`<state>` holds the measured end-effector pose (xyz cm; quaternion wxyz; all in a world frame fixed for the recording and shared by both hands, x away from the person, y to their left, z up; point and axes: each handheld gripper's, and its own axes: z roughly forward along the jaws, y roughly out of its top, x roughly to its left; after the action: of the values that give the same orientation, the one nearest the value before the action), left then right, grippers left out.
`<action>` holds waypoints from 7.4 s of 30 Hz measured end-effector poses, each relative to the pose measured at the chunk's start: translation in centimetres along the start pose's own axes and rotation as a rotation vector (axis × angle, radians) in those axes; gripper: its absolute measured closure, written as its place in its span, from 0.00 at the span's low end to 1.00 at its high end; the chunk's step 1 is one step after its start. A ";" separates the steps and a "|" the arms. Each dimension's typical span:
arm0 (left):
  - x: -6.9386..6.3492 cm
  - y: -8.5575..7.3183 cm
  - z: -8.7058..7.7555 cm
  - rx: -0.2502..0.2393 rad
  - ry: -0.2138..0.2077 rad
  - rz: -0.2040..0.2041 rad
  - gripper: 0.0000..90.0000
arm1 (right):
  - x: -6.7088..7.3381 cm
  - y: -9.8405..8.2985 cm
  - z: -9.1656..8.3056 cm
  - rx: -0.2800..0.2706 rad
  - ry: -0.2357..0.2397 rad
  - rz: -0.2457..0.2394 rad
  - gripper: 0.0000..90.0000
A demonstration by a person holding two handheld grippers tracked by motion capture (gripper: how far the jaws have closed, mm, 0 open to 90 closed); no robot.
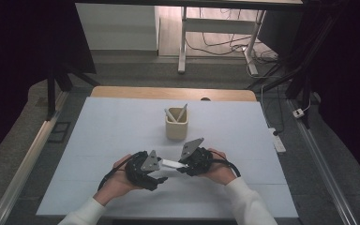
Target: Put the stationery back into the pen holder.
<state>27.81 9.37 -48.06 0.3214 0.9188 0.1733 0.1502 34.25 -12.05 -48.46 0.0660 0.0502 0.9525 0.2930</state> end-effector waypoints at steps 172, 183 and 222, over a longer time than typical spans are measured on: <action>3.0 -11.2 -4.7 -0.171 0.068 -0.430 0.34 | -10.4 3.8 -6.3 -0.528 -0.342 0.430 0.73; 2.9 -11.1 -4.7 -0.172 0.063 -0.426 0.33 | -10.7 4.0 -4.5 -0.466 -0.319 0.431 0.61; 3.1 -11.4 -4.8 -0.164 0.084 -0.440 0.33 | -0.6 -13.0 -9.0 -0.405 -0.347 0.434 0.52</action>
<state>26.19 21.62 -51.29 0.4124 0.8226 0.3698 0.1283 32.70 -27.74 -48.37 0.1720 0.2865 0.8167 0.4704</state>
